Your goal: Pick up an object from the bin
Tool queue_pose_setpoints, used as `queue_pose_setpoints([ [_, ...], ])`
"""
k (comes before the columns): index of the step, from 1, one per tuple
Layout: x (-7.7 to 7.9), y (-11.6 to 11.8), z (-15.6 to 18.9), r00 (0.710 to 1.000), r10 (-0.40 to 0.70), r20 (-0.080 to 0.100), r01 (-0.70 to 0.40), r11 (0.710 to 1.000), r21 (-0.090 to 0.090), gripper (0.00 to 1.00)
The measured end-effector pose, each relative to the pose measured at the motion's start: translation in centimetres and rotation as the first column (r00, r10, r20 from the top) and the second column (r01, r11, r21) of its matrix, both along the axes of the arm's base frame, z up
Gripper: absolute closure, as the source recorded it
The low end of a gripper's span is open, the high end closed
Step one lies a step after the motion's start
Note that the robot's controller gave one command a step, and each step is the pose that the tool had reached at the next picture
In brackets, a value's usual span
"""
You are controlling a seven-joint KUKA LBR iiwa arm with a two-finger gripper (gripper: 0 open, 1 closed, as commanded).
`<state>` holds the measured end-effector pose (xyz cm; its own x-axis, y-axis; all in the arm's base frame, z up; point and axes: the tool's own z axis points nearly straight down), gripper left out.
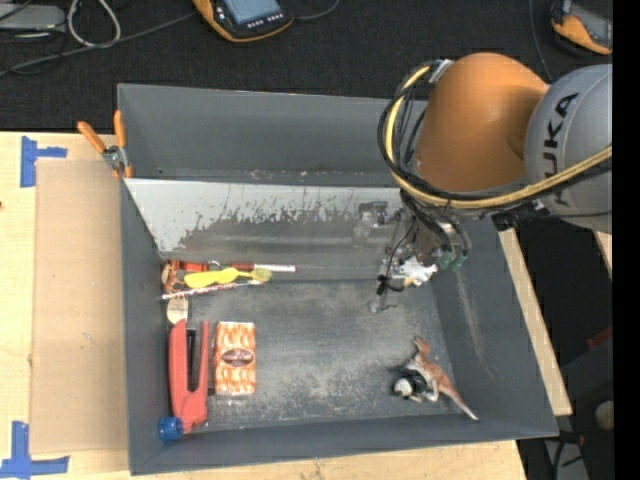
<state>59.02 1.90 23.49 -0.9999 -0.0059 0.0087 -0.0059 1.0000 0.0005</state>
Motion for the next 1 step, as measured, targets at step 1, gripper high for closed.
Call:
queue_pose_setpoints([
  [1, 0.15, -0.02, 0.44, 1.0, -0.001, 0.008, 0.001, 1.0, 0.0, 0.0],
])
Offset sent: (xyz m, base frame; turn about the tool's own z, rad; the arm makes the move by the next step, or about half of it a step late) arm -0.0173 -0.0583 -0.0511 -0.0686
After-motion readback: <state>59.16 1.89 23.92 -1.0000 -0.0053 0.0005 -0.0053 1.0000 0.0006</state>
